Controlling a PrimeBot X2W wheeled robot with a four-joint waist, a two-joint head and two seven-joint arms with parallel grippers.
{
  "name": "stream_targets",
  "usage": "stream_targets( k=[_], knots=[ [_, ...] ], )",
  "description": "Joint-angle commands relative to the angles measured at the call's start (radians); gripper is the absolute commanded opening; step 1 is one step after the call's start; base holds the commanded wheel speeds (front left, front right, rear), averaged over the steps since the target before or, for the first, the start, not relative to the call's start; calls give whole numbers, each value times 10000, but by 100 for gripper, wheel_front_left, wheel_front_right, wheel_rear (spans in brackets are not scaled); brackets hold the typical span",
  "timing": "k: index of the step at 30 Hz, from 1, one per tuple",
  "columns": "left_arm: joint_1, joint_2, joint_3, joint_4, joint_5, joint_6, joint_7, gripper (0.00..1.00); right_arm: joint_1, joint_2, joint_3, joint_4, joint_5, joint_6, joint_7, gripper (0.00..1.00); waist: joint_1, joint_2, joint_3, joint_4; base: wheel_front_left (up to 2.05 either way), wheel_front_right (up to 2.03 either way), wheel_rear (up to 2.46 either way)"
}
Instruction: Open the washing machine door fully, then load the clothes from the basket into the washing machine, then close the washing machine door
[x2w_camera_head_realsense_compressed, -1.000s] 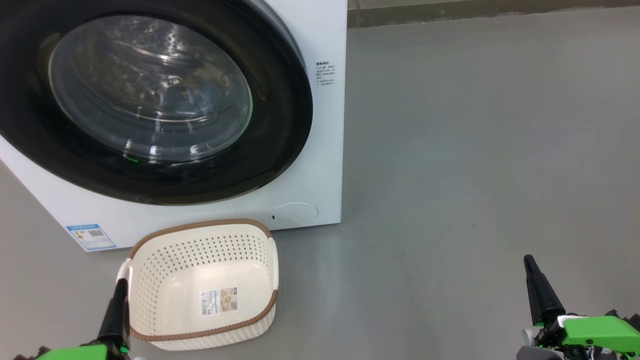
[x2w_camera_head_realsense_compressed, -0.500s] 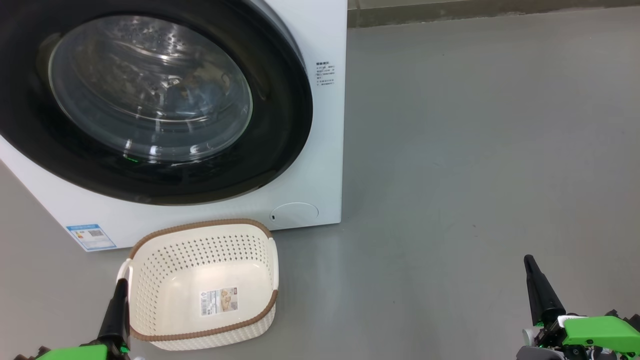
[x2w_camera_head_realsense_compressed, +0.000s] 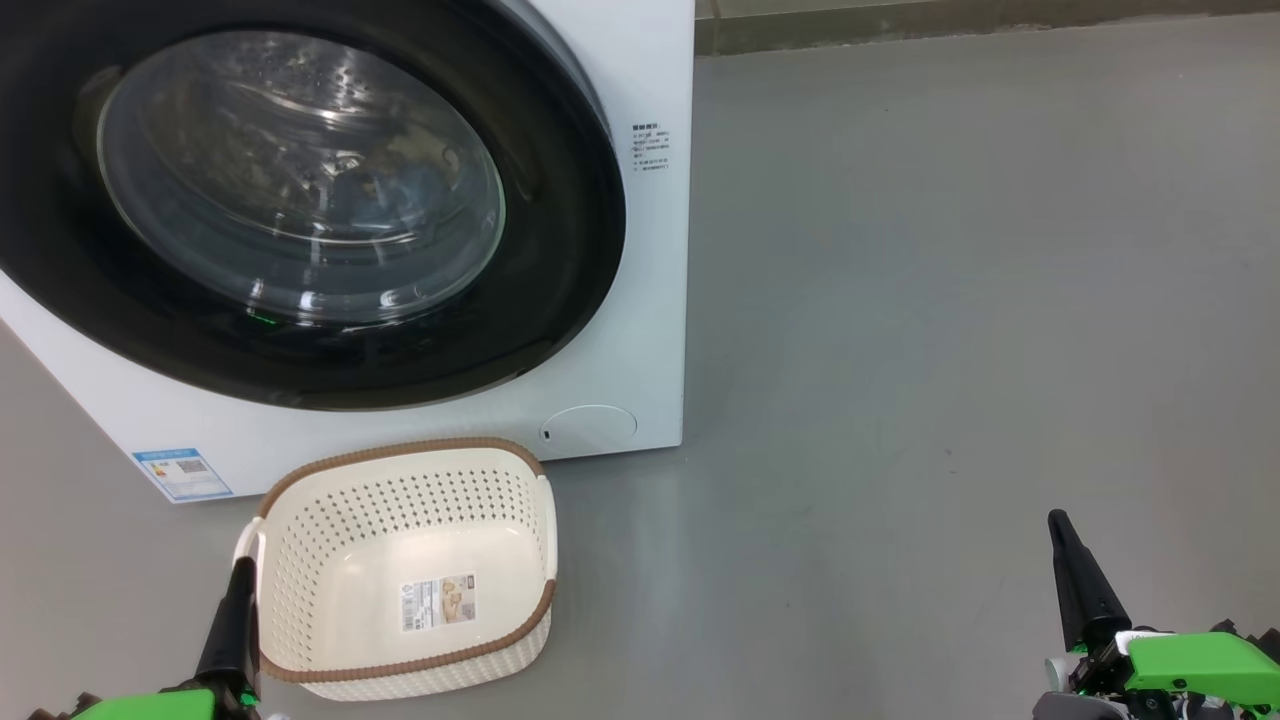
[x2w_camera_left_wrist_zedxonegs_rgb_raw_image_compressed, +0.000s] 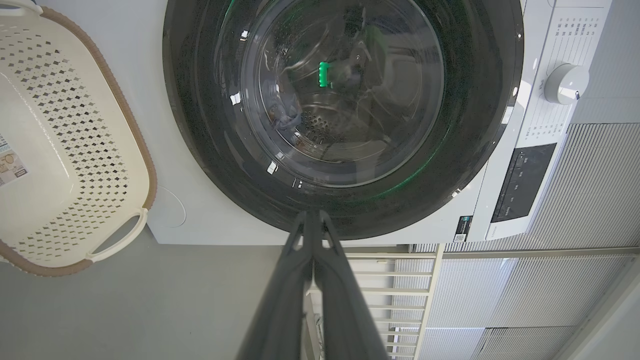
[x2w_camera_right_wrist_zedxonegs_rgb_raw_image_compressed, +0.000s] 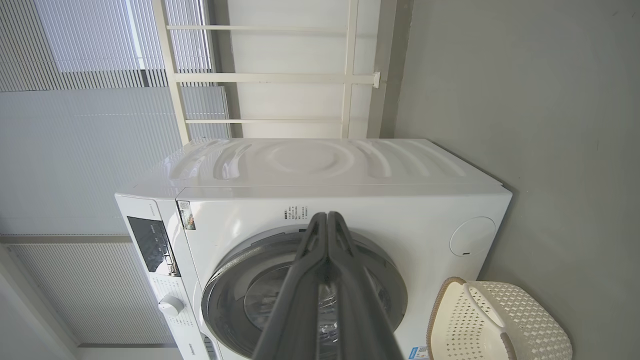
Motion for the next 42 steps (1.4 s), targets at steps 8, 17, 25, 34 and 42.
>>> stream_targets(
  k=[8, 17, 25, 34, 42],
  knots=[
    [-398, 152, 331, -198, -16, -31, 64, 0, -406, -40, 224, -244, -106, -11, 80, 0, 0, 0, 0, 0, 0, 0, 0],
    [-398, 152, 331, -198, -16, -31, 65, 0, -407, -38, 221, -244, -108, -11, 82, 0, 0, 0, 0, 0, 0, 0, 0],
    [-398, 152, 332, -198, -16, -31, 65, 0, -407, -36, 218, -244, -111, -11, 85, 0, 0, 0, 0, 0, 0, 0, 0],
    [-398, 152, 332, -198, -15, -31, 65, 0, -407, -34, 215, -244, -113, -11, 87, 0, 0, 0, 0, 0, 0, 0, 0],
    [-398, 151, 332, -198, -15, -31, 66, 0, -407, -33, 213, -244, -114, -11, 88, 0, 0, 0, 0, 0, 0, 0, 0]
  ],
)
